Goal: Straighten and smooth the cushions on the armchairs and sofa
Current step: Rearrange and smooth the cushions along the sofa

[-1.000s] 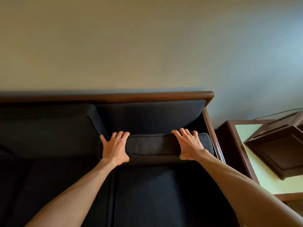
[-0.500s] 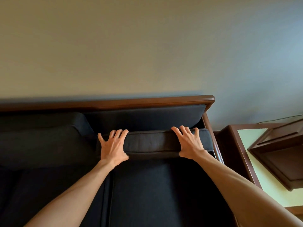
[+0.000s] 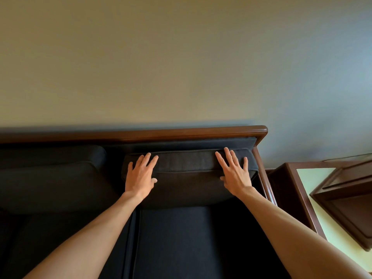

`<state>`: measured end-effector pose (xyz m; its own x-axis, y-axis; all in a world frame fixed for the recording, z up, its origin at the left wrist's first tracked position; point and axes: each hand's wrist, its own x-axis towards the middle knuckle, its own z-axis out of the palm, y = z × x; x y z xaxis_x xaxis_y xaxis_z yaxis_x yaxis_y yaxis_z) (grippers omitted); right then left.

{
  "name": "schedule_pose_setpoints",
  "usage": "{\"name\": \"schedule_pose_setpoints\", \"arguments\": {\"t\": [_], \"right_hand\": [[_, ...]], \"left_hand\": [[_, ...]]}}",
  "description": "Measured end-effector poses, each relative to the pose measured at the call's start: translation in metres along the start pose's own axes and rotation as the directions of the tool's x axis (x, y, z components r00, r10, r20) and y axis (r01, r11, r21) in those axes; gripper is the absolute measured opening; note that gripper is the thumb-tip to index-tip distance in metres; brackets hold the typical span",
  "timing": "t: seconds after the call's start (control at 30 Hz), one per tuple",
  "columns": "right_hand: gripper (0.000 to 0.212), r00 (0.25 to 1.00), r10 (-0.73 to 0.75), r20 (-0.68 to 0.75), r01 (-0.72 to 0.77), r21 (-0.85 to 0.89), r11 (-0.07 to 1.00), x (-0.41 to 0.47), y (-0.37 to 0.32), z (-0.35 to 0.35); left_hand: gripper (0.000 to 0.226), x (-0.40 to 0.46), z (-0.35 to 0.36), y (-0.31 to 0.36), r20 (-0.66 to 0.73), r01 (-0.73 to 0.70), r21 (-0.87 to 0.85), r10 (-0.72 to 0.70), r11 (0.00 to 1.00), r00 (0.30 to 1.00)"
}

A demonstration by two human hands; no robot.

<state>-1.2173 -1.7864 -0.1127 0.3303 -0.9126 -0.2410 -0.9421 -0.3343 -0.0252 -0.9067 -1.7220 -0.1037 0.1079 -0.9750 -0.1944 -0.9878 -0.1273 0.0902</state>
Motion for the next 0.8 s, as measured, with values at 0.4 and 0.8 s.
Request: {"name": "schedule_pose_setpoints", "arguments": {"t": [0.4, 0.8], "right_hand": [[0.095, 0.999, 0.048, 0.016, -0.048, -0.022, 0.999, 0.021, -0.002, -0.001], [0.115, 0.983, -0.157, -0.098, 0.161, 0.033, 0.986, -0.001, -0.057, 0.017]], "left_hand": [[0.080, 0.013, 0.004, 0.011, 0.057, 0.039, -0.043, -0.037, 0.998, 0.998], [0.093, -0.002, 0.017, 0.081, 0.022, -0.099, -0.075, 0.101, 0.992, 0.995]]}}
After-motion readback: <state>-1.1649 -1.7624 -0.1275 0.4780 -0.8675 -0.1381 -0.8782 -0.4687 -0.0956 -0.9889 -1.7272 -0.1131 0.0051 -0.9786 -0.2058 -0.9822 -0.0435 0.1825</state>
